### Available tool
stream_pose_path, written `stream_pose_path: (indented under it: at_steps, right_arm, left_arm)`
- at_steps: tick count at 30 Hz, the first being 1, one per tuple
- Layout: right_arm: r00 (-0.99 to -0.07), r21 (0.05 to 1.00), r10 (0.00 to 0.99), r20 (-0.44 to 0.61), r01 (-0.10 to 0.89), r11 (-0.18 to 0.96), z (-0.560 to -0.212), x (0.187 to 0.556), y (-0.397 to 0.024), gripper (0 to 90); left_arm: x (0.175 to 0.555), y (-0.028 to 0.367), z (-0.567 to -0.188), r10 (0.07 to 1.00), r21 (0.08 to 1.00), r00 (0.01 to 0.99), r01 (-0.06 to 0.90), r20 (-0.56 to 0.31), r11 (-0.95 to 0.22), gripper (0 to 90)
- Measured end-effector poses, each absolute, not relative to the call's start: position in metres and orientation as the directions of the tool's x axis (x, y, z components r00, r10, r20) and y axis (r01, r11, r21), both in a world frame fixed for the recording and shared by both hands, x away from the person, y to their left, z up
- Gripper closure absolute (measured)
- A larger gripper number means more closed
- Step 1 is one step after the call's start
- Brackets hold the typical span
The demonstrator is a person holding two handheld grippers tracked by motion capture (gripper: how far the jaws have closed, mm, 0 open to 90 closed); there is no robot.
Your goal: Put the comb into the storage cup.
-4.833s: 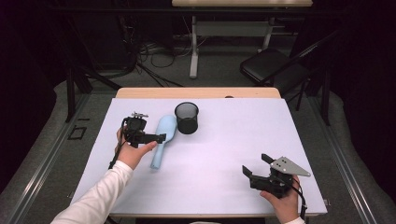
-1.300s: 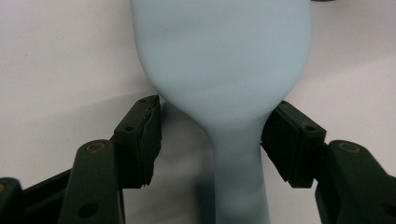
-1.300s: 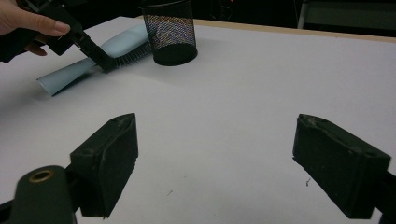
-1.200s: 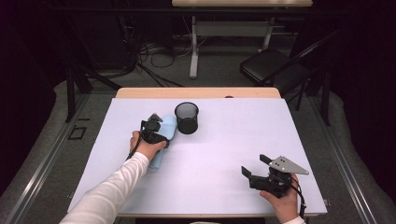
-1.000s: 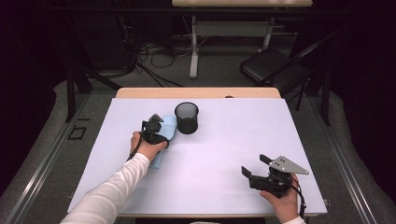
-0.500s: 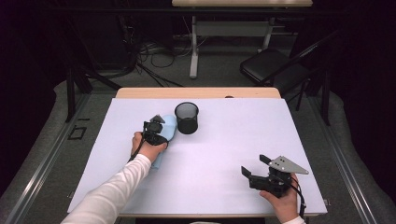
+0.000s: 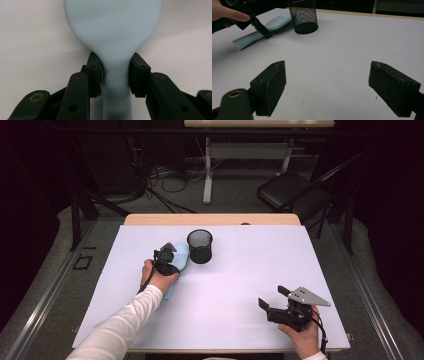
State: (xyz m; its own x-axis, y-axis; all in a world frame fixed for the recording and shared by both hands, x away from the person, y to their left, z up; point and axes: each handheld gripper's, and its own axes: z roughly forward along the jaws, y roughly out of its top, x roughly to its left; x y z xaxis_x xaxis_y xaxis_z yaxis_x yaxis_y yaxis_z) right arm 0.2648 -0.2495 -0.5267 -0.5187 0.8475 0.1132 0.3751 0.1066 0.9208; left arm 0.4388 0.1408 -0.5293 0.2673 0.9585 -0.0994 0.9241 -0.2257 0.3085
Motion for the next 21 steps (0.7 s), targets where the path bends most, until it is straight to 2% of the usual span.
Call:
stream_pose_path:
  at_steps: [7,21]
  right_arm:
    - [-0.519,0.922,0.847,0.116,0.374,0.104,-0.5272,0.2654,-0.2498,14.1]
    - [-0.519,0.921,0.847,0.117,0.376,0.102,-0.5274,0.2657,-0.2501,14.2]
  left_arm:
    - [0.4392,0.1420,-0.5291,0.969,0.302,0.210,0.939,-0.130,-0.163,67.5]
    - [0.4403,0.1444,-0.5287,0.973,0.293,0.174,0.948,-0.152,-0.124,69.0]
